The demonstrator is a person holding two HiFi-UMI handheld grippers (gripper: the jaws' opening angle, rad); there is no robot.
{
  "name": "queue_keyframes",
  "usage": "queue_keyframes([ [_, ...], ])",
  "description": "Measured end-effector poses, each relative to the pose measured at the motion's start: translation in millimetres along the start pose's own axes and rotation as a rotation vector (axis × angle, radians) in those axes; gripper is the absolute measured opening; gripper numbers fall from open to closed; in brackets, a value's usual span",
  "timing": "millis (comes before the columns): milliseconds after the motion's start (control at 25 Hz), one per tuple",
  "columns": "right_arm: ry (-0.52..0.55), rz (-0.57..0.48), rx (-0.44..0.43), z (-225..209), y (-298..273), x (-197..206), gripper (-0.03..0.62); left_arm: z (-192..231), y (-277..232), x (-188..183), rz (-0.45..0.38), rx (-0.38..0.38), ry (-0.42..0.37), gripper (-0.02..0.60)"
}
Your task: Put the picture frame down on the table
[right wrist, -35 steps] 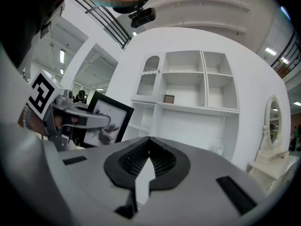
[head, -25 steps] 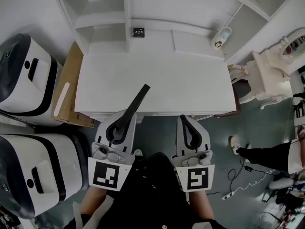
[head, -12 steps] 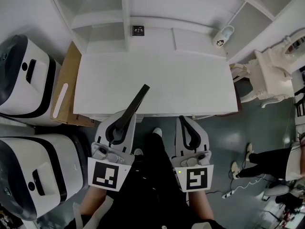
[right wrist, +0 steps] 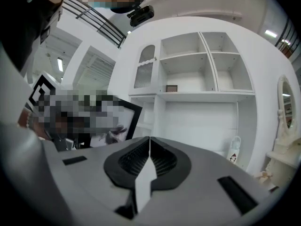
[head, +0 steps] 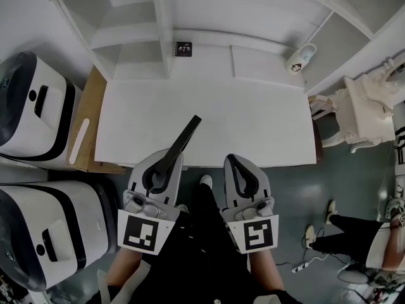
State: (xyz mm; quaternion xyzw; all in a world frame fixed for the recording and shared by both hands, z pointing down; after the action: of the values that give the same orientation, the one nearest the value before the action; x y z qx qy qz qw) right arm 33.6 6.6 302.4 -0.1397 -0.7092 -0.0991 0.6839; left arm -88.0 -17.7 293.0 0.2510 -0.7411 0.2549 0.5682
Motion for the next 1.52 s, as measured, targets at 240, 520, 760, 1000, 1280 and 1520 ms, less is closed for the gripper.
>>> queue_keyframes([
  [240, -0.071, 0.026, -0.122, -18, -29, -1, 0.068, -4, -31, -12, -0.012, 0.009, -0.003, 0.012],
  [520, -0.074, 0.044, -0.255, -32, -60, -3, 0.095, -14, -60, -22, -0.029, 0.039, 0.008, 0.012],
  [760, -0.135, 0.050, -0.358, -48, -77, -6, 0.095, -17, -75, -25, -0.030, 0.059, 0.048, 0.012],
  [1000, -0.151, 0.054, -0.443, -60, -91, -5, 0.094, -18, -96, -25, -0.034, 0.067, 0.063, 0.012],
  [1280, -0.145, 0.075, -0.431, -88, -100, 3, 0.069, -19, -121, -18, -0.035, 0.098, 0.129, 0.012],
  [1520, -0.158, 0.143, -0.371, -105, -110, 14, 0.066, -20, -144, -9, 0.026, 0.054, 0.129, 0.017],
])
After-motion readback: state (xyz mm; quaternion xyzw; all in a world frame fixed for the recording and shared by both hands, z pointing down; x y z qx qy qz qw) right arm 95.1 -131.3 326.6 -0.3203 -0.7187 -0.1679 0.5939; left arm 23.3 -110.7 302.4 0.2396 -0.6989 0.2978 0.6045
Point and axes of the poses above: the fingertips, and each gripper's own axes: y backward along the fingers, z to its left, x out of its underside, the point moved 3 cm from there along y, backward along the fingers, and after that the axes turned 9 degrees about -y, right-handed, at the moved point
